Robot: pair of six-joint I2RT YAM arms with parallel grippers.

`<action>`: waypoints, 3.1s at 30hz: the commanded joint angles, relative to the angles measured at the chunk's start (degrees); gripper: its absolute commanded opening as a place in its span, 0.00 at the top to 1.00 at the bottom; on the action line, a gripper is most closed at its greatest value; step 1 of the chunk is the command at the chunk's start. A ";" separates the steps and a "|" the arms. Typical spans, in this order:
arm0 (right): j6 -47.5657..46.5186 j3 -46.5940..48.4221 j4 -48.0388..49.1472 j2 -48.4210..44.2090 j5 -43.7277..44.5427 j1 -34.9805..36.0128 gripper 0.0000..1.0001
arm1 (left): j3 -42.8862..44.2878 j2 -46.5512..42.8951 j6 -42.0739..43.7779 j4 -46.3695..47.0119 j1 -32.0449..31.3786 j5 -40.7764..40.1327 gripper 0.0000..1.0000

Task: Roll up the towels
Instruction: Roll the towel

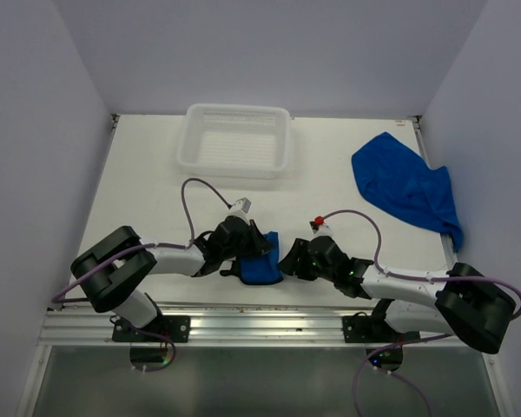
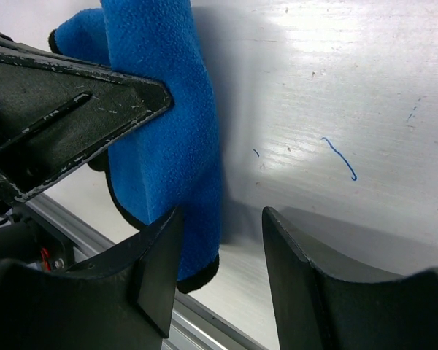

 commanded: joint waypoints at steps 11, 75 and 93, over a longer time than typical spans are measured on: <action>-0.97 4.81 1.89 3.42 1.33 2.68 0.50 | -4.66 -2.70 -1.36 5.27 0.30 -3.98 1.00; -21.44 41.46 -51.72 23.37 38.25 24.57 1.00 | -7.48 -9.03 -1.18 4.57 3.64 0.66 0.70; -24.53 38.22 -44.26 21.64 33.60 30.11 0.79 | -8.78 -8.94 0.22 3.68 3.64 0.50 1.00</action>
